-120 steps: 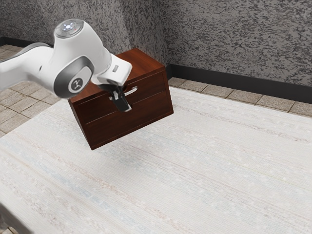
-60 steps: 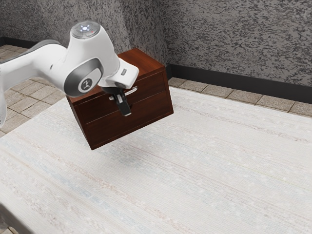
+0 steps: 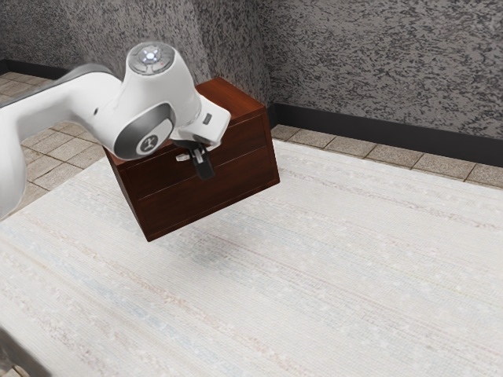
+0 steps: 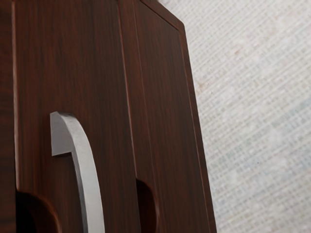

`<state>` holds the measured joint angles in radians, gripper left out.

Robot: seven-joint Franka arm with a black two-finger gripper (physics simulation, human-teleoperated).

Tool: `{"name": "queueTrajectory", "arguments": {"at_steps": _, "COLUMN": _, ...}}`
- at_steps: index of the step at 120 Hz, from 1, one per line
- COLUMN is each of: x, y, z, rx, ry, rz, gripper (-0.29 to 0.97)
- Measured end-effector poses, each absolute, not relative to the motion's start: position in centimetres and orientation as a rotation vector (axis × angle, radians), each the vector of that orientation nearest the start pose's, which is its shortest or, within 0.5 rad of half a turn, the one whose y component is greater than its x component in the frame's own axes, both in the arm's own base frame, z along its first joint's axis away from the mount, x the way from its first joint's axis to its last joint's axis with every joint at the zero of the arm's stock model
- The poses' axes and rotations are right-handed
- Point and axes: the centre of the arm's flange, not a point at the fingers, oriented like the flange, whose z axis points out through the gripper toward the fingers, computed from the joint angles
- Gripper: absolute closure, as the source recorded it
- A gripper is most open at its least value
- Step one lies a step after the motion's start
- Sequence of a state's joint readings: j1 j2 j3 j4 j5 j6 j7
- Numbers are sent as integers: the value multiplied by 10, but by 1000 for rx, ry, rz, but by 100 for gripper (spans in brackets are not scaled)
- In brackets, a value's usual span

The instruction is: Pull the drawer handle with one arm to open the drawer

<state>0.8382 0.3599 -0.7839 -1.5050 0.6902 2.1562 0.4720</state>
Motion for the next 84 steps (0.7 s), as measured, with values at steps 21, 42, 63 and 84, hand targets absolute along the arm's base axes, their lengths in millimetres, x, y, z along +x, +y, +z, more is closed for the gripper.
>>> {"name": "queueTrajectory", "arguments": {"at_steps": 21, "x": 673, "y": 140, "z": 550, "rx": -2501, "ry": 785, "rz": -408, "gripper": 0}}
{"name": "queueTrajectory", "arguments": {"at_steps": 42, "x": 676, "y": 132, "z": 547, "rx": -2498, "ry": 791, "rz": -418, "gripper": 0}}
{"name": "queueTrajectory", "arguments": {"at_steps": 63, "x": 673, "y": 124, "z": 548, "rx": -2489, "ry": 782, "rz": -399, "gripper": 0}}
{"name": "queueTrajectory", "arguments": {"at_steps": 84, "x": 673, "y": 106, "z": 544, "rx": -2482, "ry": 775, "rz": -358, "gripper": 0}}
